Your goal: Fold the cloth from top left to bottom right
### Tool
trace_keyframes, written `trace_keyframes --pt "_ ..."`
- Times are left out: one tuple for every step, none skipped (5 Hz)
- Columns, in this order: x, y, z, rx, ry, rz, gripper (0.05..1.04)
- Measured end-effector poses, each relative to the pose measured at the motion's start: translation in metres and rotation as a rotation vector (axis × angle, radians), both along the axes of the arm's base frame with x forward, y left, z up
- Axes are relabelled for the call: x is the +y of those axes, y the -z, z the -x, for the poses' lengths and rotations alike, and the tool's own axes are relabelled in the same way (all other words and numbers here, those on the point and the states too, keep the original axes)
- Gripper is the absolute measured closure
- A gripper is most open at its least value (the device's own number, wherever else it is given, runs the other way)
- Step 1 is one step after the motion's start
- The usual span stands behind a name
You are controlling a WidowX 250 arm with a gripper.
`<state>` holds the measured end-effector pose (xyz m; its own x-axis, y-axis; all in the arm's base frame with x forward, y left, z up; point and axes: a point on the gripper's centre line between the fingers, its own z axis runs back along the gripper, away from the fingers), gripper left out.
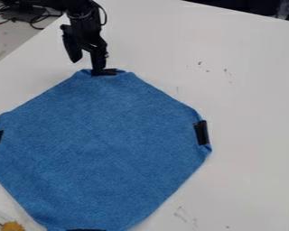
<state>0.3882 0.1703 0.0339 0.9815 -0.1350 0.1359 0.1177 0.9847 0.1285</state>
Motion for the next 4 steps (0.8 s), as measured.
trace_keyframes --pt "-0.001 0.000 -0.002 0.004 0.009 -0.001 0.082" --pt "0.000 0.007 -0.004 0.014 0.005 -0.002 0.082" --pt "-0.002 0.014 -0.011 0.026 0.011 -0.024 0.082" --pt "-0.006 0.015 -0.017 0.025 0.018 -0.047 0.082"
